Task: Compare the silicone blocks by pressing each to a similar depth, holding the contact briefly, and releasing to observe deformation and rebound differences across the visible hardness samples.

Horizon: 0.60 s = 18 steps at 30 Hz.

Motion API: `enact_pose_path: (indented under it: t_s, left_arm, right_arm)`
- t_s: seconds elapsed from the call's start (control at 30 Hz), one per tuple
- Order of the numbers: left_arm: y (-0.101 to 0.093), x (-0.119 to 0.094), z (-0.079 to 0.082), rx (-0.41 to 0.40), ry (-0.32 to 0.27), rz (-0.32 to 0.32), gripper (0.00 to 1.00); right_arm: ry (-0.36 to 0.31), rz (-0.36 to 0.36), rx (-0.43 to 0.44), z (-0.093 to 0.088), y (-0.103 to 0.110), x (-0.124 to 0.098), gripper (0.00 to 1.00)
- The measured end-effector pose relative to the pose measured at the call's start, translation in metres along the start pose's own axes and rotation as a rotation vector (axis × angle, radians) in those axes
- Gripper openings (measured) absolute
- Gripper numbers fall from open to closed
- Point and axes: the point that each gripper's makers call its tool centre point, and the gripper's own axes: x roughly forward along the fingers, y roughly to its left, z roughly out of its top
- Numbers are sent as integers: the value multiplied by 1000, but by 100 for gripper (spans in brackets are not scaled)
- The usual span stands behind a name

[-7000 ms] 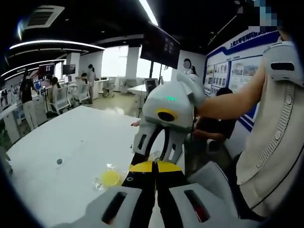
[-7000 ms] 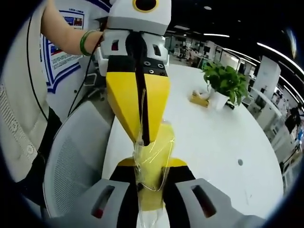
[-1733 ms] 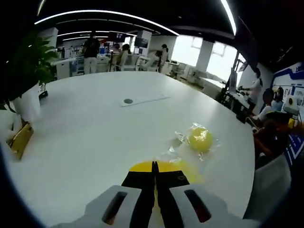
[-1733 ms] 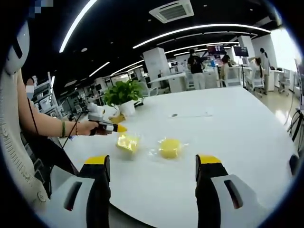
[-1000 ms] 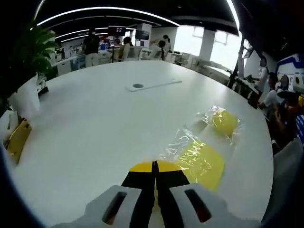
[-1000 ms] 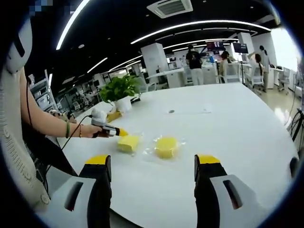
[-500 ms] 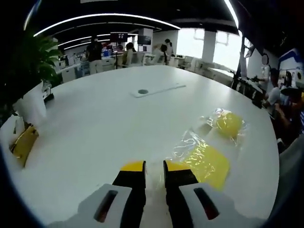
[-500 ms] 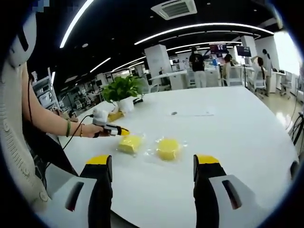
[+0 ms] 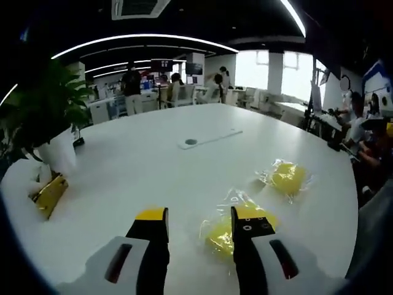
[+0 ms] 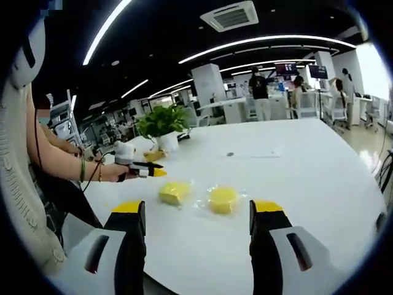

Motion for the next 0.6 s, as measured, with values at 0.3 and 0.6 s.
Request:
enact_pose_path:
  t_s: [0.3, 0.6]
  left_arm:
    - [-19, -43, 12, 60, -33, 8, 46]
    - [-50, -105, 42, 2, -153, 27, 53]
  right_arm:
    - [-35, 43, -17, 5, 17, -5, 65]
    - [-59, 95, -21, 9, 33, -8, 66]
